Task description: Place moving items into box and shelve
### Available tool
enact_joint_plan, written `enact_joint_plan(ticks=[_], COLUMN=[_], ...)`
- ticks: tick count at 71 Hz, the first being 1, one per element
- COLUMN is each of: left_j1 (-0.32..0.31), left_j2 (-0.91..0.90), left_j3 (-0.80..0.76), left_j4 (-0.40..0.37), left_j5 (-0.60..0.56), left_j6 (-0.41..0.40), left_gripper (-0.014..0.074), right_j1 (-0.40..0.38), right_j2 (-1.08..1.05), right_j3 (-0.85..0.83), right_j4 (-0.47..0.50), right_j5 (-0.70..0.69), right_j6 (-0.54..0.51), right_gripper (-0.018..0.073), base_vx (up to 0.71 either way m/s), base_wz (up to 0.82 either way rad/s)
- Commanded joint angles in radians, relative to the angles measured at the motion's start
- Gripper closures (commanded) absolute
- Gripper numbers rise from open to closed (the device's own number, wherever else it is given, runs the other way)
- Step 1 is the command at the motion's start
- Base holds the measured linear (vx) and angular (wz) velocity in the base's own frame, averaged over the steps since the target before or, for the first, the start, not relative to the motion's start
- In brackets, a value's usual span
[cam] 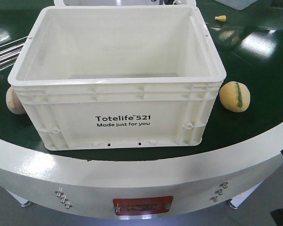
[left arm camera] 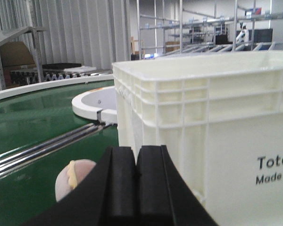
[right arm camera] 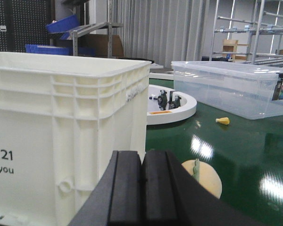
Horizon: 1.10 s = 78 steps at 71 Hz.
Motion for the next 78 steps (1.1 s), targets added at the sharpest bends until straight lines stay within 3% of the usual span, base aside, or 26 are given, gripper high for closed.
enact_joint_plan(ticks=[1, 10, 27, 53, 63, 78], left_j1=[-0.007, -0.007, -0.007, -0.007, -0.007, -0.007], left_j2=[-0.016, -0.015, 0.065, 0.561, 0.75, 0.933], left_j3=[0.011, -0.018, -0.205, -0.547, -0.711, -0.891], left_j4=[-0.008, -0.008, -0.007, -0.007, -0.007, -0.007], left_j5=[-0.152, -0.166, 0.062, 0.06, 0.057, 0.059], left_j6=[-0.048, -0.07, 0.021, 0.022, -0.027, -0.03], left_gripper=[0.062, 0.0619, 0.0616, 0.0616, 0.0615, 0.0613], right_j1=[-0.001, -0.001, -0.001, -0.001, -0.001, -0.001], right_j2=[-0.01, -0.01, 0.097, 0.645, 0.797, 0.932], right_j3=[0.0, -0.001, -0.161, -0.621, -0.775, -0.872], right_j4=[0.0, 0.056, 0.093, 0.14, 0.137, 0.137], right_j5=[-0.119, -0.149, -0.121, -0.112, -0.111, -0.115], right_j6=[-0.005, -0.004, -0.076, -0.085, -0.089, -0.121], right_gripper=[0.0572, 0.0571, 0.0571, 0.0571, 0.0571, 0.0571], base_vx=[0.0, 0.0, 0.0, 0.0, 0.0, 0.0], base_wz=[0.0, 0.0, 0.0, 0.0, 0.0, 0.0])
